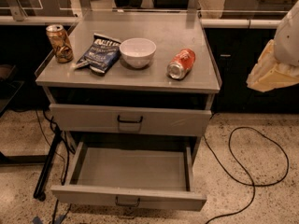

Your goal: Close middle drawer

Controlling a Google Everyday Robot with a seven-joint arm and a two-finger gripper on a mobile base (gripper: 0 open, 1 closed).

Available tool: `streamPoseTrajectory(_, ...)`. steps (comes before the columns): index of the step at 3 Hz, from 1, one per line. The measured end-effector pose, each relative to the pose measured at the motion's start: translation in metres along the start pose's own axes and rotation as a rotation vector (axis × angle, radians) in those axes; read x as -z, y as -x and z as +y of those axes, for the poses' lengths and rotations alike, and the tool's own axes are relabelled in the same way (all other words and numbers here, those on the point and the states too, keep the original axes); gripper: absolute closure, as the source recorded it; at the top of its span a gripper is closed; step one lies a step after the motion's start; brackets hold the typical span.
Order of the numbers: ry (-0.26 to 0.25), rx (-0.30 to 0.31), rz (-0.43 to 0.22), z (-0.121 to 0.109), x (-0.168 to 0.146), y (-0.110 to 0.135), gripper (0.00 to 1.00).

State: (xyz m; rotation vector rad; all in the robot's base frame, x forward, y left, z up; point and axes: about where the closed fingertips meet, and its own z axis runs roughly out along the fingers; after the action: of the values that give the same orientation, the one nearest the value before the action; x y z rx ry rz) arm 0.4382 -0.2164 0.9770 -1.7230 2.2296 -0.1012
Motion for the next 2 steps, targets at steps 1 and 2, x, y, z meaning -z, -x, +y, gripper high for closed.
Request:
streamPoseTrajectory(1, 0.000, 0.000, 0.000, 0.000, 0.000, 0.000, 0.98)
streamPoseTrajectory(2, -0.043, 0.006, -0.005, -0.010, 0.009, 0.001, 1.00)
